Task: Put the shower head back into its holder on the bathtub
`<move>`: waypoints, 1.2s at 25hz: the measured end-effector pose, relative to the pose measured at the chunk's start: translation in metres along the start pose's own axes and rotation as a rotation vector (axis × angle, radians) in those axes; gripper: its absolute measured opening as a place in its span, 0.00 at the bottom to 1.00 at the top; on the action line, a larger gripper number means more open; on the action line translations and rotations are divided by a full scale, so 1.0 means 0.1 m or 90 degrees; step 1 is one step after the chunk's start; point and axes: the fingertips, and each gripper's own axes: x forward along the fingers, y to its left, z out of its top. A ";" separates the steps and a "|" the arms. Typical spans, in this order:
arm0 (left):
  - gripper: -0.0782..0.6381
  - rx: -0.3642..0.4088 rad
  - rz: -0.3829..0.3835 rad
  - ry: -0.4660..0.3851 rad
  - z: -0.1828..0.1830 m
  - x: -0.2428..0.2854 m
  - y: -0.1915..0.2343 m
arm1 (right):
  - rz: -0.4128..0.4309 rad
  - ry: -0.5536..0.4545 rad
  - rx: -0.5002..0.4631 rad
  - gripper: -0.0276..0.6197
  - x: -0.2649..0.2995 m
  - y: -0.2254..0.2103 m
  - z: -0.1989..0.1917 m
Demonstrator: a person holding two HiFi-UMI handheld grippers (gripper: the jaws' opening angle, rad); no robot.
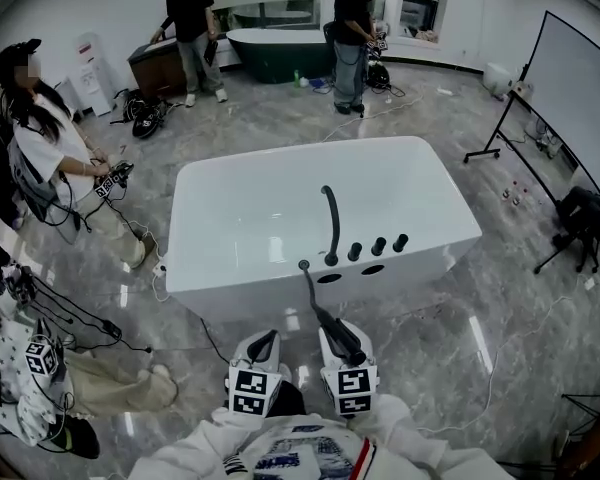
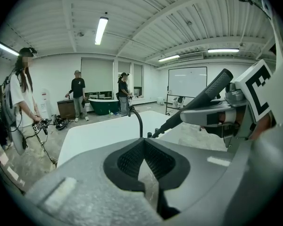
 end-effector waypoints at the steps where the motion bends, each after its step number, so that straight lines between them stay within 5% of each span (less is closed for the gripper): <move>1: 0.11 0.000 -0.001 0.001 0.01 0.03 0.02 | -0.001 0.001 0.001 0.25 0.03 -0.02 0.01; 13: 0.11 -0.014 -0.018 0.018 -0.07 0.43 0.20 | -0.005 0.039 0.014 0.25 0.47 -0.12 -0.21; 30: 0.11 -0.054 -0.025 0.034 0.03 0.69 0.77 | -0.006 0.082 0.008 0.25 1.04 -0.03 -0.03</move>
